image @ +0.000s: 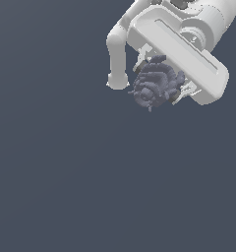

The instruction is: Pick up the object and move it to a goal position.

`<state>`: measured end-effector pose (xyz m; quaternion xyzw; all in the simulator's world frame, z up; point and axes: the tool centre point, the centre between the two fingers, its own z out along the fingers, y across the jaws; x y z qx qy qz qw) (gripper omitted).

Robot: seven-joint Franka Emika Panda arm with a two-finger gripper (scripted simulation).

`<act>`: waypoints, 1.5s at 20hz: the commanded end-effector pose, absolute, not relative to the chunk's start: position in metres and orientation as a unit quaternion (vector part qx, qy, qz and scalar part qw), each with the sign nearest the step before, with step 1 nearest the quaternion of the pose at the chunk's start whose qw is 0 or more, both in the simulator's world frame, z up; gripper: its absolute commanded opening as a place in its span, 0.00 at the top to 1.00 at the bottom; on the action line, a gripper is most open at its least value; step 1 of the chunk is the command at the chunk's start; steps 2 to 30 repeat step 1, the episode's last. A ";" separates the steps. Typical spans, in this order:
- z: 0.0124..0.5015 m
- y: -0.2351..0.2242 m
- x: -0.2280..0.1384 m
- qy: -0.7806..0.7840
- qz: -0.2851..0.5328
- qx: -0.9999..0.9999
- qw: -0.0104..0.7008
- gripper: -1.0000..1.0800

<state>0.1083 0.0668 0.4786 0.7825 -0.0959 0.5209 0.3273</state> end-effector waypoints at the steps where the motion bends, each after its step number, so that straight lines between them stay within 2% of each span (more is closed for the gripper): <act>1: 0.480 0.067 0.108 -0.098 0.522 0.781 0.329 1.00; 30: 0.480 0.067 0.108 -0.098 0.522 0.781 0.329 1.00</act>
